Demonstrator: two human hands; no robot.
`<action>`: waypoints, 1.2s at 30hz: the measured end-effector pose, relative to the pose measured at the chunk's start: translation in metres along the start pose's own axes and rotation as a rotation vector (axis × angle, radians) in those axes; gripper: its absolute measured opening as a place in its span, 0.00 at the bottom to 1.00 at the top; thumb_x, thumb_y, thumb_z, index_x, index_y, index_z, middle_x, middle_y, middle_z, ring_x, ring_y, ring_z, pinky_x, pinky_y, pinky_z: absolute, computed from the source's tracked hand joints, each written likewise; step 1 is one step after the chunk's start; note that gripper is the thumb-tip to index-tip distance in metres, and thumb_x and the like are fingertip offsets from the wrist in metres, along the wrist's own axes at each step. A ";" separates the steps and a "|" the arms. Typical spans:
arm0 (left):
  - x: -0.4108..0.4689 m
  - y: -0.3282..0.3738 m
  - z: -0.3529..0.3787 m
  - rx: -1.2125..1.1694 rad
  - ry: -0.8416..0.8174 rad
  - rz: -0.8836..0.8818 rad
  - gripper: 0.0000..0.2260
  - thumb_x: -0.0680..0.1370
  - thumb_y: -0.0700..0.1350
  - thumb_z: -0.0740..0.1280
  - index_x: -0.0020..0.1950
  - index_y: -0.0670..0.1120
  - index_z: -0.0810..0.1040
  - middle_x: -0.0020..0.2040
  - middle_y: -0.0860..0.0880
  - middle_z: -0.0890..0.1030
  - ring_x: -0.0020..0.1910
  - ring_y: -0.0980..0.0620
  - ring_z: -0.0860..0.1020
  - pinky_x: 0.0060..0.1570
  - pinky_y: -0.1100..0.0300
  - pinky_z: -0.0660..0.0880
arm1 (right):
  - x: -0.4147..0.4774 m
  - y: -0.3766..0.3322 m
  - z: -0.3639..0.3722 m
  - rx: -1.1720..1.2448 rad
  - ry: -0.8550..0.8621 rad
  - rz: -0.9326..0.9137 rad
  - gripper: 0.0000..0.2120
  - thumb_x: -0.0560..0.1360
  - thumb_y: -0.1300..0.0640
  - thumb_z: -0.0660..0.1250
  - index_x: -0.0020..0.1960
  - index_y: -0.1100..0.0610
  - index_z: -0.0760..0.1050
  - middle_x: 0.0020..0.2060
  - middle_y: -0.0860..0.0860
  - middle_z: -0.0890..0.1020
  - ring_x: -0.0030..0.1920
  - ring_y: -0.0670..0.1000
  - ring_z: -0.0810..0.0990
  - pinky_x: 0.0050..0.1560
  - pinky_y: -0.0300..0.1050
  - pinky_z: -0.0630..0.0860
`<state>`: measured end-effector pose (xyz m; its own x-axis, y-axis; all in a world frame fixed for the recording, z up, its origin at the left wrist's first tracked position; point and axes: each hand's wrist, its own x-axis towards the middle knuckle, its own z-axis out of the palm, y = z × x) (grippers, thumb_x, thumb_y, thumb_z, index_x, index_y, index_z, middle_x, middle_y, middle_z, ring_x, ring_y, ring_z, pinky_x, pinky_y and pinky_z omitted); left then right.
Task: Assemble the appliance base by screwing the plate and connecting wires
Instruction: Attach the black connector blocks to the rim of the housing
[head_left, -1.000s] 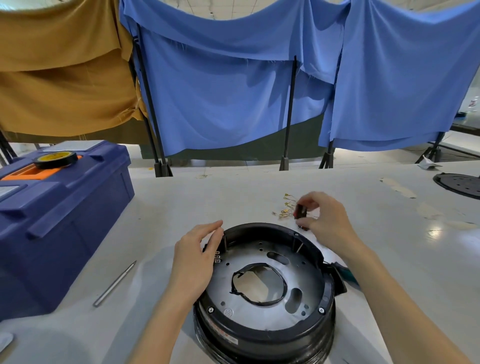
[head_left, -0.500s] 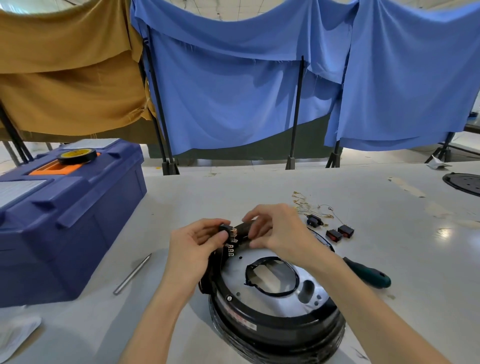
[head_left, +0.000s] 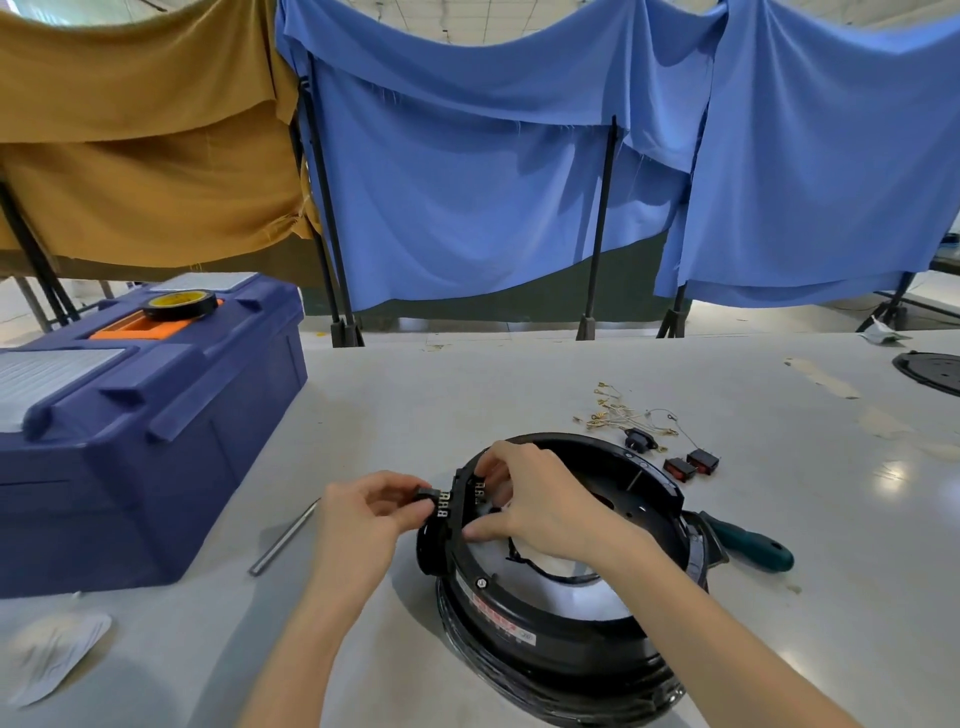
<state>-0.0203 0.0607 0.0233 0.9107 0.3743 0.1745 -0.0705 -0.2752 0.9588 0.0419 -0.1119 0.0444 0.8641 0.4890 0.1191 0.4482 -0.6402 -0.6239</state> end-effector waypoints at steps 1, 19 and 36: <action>0.000 0.000 0.002 0.022 0.012 0.007 0.11 0.68 0.30 0.75 0.37 0.47 0.84 0.34 0.50 0.85 0.37 0.53 0.83 0.41 0.62 0.79 | 0.000 0.001 0.001 0.011 0.006 0.003 0.28 0.64 0.49 0.81 0.58 0.53 0.73 0.49 0.49 0.79 0.50 0.50 0.78 0.52 0.47 0.77; -0.008 0.007 0.014 0.150 0.127 -0.002 0.13 0.69 0.33 0.76 0.35 0.52 0.82 0.32 0.54 0.83 0.36 0.54 0.82 0.40 0.61 0.77 | -0.003 0.005 0.010 0.068 0.048 -0.003 0.25 0.67 0.49 0.78 0.60 0.54 0.75 0.49 0.49 0.81 0.51 0.50 0.79 0.56 0.51 0.78; -0.005 -0.002 0.015 0.069 0.045 0.015 0.10 0.75 0.30 0.69 0.52 0.39 0.84 0.44 0.47 0.84 0.36 0.56 0.84 0.36 0.73 0.75 | -0.004 0.004 0.010 0.030 0.052 -0.010 0.25 0.68 0.48 0.77 0.61 0.54 0.74 0.49 0.49 0.80 0.50 0.50 0.79 0.55 0.50 0.78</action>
<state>-0.0184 0.0467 0.0169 0.8907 0.4084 0.1997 -0.0543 -0.3407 0.9386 0.0383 -0.1104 0.0339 0.8708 0.4631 0.1652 0.4505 -0.6171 -0.6451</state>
